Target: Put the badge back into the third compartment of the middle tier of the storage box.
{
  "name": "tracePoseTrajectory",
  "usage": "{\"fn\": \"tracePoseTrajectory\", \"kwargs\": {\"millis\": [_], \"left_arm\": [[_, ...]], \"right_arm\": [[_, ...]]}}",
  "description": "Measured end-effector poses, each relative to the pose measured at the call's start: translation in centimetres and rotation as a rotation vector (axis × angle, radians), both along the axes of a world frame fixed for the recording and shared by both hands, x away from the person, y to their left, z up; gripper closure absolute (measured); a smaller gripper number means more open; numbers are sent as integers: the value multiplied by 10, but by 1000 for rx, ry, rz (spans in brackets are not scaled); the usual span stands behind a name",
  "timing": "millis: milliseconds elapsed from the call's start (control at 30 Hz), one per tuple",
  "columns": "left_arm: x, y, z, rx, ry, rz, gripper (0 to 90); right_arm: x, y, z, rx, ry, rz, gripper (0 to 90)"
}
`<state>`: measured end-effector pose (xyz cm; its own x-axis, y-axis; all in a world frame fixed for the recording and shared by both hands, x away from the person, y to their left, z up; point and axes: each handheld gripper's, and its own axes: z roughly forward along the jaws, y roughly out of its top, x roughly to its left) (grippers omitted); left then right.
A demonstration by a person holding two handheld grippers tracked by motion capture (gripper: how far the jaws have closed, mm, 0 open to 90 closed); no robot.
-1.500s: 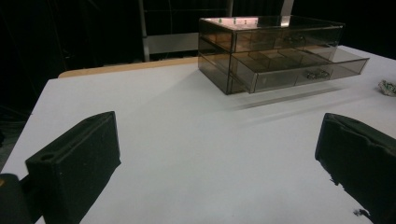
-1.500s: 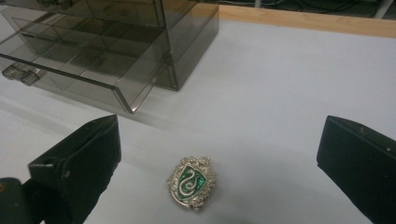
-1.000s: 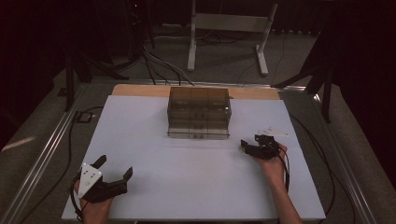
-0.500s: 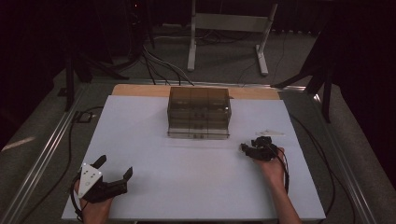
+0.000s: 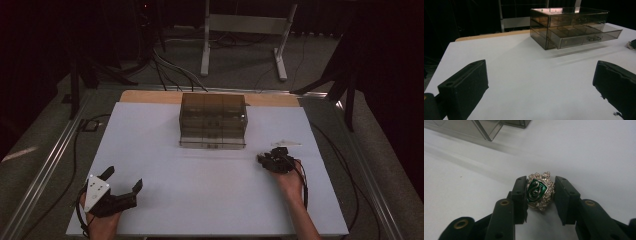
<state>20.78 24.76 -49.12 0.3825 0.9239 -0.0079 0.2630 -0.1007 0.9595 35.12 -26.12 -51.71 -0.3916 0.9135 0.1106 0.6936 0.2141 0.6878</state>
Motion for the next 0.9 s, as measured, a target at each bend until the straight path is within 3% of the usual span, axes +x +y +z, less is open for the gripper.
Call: {"fn": "tracePoseTrajectory", "kwargs": {"millis": [267,433,633,900], "left_arm": [[0,-1,0,5,2,0,10],[0,0,0,4,1,2,9],[0,-1,0,7,1,2,9],[0,0,0,6,1,2,10]], "right_arm": [[-7,2,10,6,-47,37,823],[-10,6,12,9,-55,71,855],[-12,16,11,-33,-56,111,872],[-11,17,11,-52,-51,117,882]]}}
